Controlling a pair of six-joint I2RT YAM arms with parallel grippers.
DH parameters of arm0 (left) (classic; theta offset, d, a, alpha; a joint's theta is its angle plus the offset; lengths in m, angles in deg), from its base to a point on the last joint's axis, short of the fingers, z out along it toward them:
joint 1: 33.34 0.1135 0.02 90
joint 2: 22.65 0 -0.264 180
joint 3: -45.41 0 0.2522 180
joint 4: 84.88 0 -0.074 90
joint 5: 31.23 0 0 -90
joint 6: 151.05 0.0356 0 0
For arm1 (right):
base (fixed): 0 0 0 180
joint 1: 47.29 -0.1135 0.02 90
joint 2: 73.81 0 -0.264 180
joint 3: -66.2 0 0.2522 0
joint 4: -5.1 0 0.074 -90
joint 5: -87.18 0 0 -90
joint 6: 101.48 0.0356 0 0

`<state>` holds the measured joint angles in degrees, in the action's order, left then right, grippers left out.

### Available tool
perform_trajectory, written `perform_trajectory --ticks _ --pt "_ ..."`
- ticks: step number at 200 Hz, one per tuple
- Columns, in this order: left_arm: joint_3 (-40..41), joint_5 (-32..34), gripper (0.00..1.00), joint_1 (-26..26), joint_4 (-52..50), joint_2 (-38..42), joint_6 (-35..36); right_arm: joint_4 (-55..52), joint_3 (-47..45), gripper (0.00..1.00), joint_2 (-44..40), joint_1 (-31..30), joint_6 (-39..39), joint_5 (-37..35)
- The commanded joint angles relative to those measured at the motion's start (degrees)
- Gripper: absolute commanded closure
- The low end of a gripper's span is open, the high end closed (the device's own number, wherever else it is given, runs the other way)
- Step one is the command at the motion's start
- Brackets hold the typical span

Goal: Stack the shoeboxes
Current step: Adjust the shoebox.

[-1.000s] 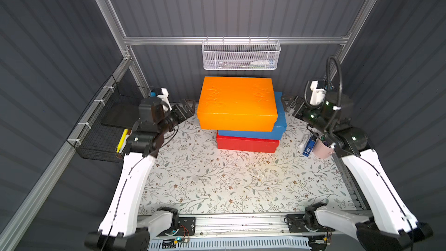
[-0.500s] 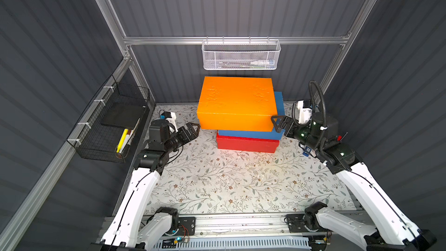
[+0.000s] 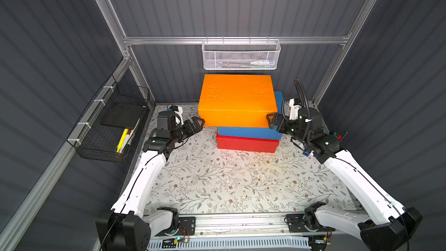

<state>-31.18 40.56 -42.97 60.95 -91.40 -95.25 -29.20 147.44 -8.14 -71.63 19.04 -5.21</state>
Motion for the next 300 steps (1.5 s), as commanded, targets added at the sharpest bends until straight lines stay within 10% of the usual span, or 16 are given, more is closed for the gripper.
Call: perform_trajectory --ticks 1,166,252,300 --pt "-3.29 -1.34 0.01 0.31 1.19 -2.52 1.65 1.72 2.17 0.01 0.85 -0.18 -1.69 -2.90" --pt "-12.44 -0.02 0.01 0.31 -2.77 -2.33 2.42 1.82 0.50 0.01 -4.70 1.00 -0.19 -2.81" --pt "-36.06 -1.15 0.01 0.37 -5.48 -21.04 4.75 4.37 -3.99 0.02 -5.20 27.42 8.89 14.92" --pt "-45.39 -7.33 0.01 0.32 -6.33 -31.92 3.26 7.92 -4.53 0.04 1.32 30.48 10.68 19.77"
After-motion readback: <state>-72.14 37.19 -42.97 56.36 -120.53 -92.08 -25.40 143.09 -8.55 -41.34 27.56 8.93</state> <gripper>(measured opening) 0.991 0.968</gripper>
